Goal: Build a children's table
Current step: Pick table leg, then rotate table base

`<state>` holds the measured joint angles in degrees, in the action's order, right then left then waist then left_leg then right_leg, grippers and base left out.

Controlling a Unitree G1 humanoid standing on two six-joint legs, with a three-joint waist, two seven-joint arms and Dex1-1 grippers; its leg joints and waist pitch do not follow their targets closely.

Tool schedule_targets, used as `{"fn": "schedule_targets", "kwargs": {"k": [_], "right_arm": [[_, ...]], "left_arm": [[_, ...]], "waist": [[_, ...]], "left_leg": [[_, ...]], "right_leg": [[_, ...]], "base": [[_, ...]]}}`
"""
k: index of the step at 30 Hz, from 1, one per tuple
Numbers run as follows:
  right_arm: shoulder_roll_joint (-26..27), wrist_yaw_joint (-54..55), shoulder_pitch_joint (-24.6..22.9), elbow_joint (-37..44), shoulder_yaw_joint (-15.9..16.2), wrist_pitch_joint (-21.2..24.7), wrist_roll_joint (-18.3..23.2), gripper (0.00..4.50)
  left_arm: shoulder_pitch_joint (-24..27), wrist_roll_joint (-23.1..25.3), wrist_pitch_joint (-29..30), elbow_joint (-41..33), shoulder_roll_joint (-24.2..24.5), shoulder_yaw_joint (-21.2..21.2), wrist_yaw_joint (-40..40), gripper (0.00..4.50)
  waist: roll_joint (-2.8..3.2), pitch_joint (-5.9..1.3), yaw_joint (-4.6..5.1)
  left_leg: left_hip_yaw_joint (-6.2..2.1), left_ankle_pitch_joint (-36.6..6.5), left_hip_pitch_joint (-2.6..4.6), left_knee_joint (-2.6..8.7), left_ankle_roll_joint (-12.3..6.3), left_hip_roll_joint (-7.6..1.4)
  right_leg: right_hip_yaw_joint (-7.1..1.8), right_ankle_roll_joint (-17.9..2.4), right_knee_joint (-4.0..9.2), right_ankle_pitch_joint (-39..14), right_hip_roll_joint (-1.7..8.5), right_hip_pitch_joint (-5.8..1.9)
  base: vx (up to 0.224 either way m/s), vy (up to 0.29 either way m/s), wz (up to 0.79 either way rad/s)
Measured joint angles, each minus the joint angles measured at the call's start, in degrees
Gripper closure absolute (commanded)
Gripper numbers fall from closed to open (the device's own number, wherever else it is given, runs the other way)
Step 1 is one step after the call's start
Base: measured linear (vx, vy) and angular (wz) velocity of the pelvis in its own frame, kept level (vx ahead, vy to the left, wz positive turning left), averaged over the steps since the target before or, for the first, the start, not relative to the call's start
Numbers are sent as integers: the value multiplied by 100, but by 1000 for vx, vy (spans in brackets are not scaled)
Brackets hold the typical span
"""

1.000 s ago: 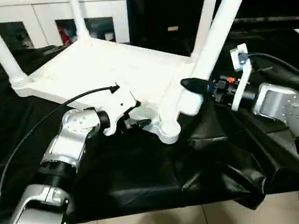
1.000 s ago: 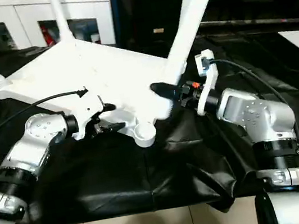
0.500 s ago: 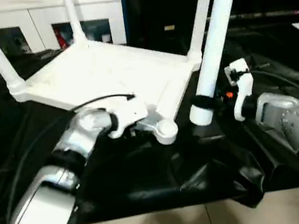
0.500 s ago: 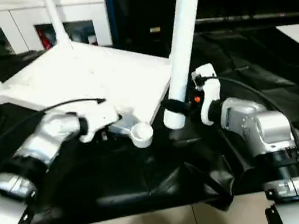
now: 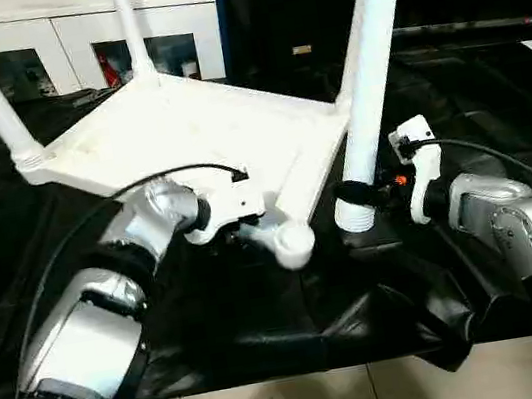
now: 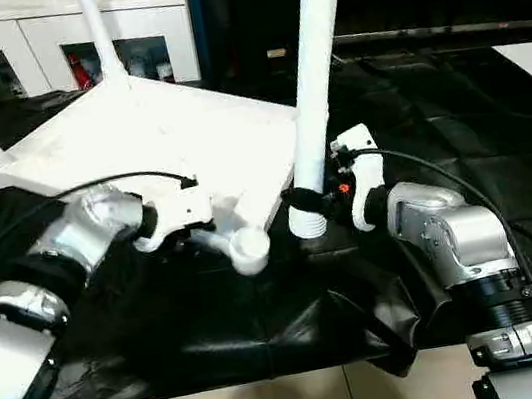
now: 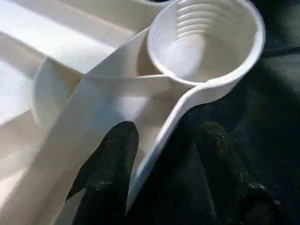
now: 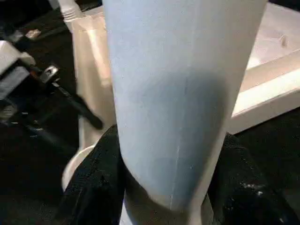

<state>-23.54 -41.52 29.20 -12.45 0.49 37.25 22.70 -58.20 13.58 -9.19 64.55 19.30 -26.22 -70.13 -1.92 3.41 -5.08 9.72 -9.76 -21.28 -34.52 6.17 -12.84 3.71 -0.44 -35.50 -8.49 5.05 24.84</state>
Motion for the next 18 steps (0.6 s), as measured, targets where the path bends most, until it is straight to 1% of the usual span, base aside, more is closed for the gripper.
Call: {"fn": "schedule_targets", "kwargs": {"k": [2, 3, 4, 6, 10, 11, 13, 15, 18], "right_arm": [[0, -6, 0, 0, 2, -32, -21, 260], [0, -6, 0, -4, 7, -63, -35, 260], [0, -6, 0, -6, 10, -88, -44, 260], [1, -1, 0, -8, 25, -139, -65, 260], [74, 31, -4, -23, 107, -166, -124, 260], [103, 49, -5, -23, 112, -166, -128, 260], [131, 93, -7, -22, 111, -166, -129, 260], [138, 118, -29, -21, 111, -166, -133, 260], [148, 163, -149, -20, 110, -166, -158, 260]], "left_arm": [[2, -23, 85, -108, 81, -13, -371, 248], [5, -25, 141, -152, 120, -24, -550, 267], [16, -24, 158, -185, 145, -47, -632, 267], [56, -12, 196, -239, 174, -67, -666, 289], [164, 21, 427, -417, 156, -53, -447, 325], [189, 12, 592, -485, 122, -1, -437, 325], [244, -50, 855, -603, 28, 108, -439, 340], [316, -179, 1153, -766, -65, 182, -408, 345], [466, -376, 1756, -1034, -181, 404, -147, 352]], "waist": [[2, 1, -2], [2, 1, -7], [2, 1, -10], [2, 1, -13], [2, 1, -12], [2, 1, -11], [2, 1, -4], [1, 1, 18], [3, 1, 38]], "left_leg": [[1, 0, 0, 3, 0, 0], [2, 0, 0, 5, 0, 0], [1, 0, 0, 5, 0, 0], [2, 0, -1, 5, 0, 1], [2, 0, 4, 4, 0, 1], [3, 0, 6, 4, 0, 1], [5, 0, 5, 3, 0, 2], [8, -1, 6, 5, -1, 2], [8, -1, 8, 12, -1, -2]], "right_leg": [[0, -1, 4, 0, 0, 0], [0, -2, 7, 1, 0, 0], [0, -2, 7, 1, 0, 0], [0, -3, 9, 2, 0, -1], [0, -5, 9, 3, 1, -8], [-1, -6, 9, 4, 2, -9], [-2, -8, 13, 5, 2, -9], [-3, -9, 16, 6, 2, -9], [-2, -9, 15, 6, -4, -3]], "base": [[0, 0, 0], [0, 0, 0], [0, 0, 0], [0, 0, 0], [0, 0, 0], [0, 0, 0], [0, 0, 0], [0, 0, 0], [0, 0, 0]]}}
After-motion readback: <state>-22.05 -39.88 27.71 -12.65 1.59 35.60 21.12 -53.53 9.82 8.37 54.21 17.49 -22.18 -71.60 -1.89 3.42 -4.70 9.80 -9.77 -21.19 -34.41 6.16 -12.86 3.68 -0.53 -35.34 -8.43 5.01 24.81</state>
